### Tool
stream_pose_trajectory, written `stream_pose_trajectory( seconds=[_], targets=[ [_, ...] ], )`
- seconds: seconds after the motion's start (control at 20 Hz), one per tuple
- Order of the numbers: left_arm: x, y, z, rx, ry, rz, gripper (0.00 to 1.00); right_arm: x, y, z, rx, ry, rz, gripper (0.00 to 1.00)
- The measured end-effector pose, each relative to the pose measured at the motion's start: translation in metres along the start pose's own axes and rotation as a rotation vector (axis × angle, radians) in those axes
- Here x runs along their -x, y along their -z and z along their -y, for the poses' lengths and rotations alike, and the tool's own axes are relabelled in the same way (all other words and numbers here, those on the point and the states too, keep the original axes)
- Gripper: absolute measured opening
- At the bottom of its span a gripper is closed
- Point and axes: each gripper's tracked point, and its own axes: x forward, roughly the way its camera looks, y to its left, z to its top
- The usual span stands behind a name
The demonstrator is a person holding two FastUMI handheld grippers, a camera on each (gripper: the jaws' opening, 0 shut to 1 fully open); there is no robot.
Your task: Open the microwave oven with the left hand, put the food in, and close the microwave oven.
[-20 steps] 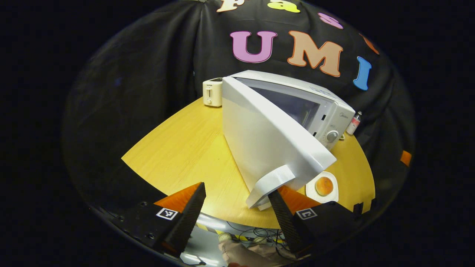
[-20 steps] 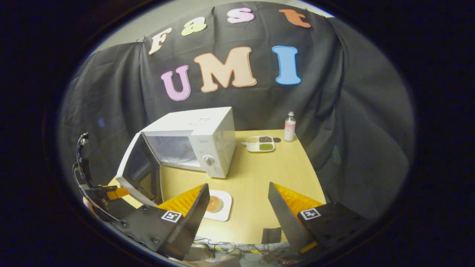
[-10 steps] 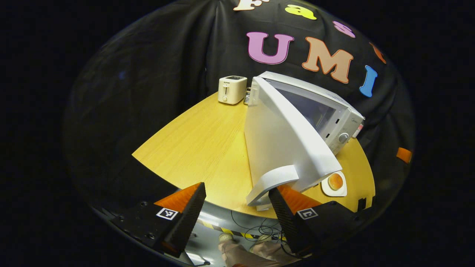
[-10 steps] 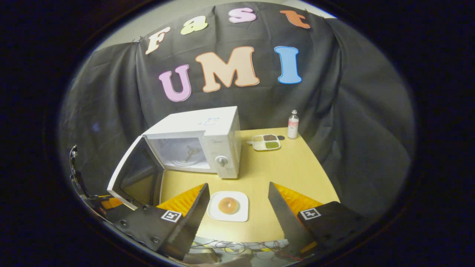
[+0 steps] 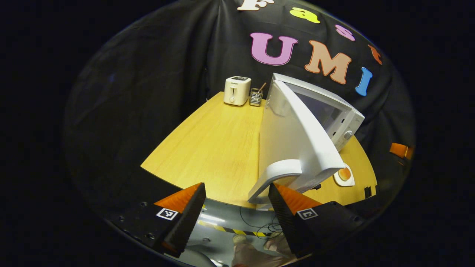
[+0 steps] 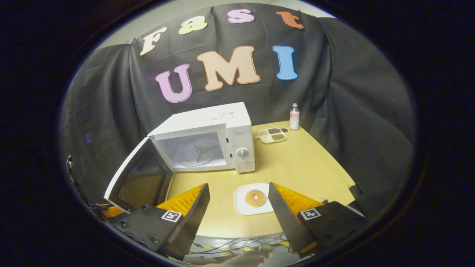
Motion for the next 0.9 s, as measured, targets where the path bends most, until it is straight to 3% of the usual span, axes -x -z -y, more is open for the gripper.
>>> stream_pose_trajectory(
  seconds=[0.25, 0.5, 0.7, 0.9],
  targets=[
    [0.013, -0.021, -0.048, 0.043, -0.142, 0.048, 0.96, -0.014, 0.033, 0.009, 0.006, 0.032, -0.102, 0.99],
    [0.033, -0.057, -0.082, 0.079, -0.336, 0.141, 0.96, -0.064, 0.061, 0.028, -0.010, 0.038, -0.244, 0.99],
    [0.046, -0.103, -0.080, 0.088, -0.451, 0.284, 0.96, -0.113, 0.085, 0.040, -0.018, 0.010, -0.383, 0.99],
    [0.052, -0.136, -0.054, 0.132, -0.500, 0.400, 0.95, -0.153, 0.113, 0.051, 0.012, -0.028, -0.533, 0.99]
  ],
)
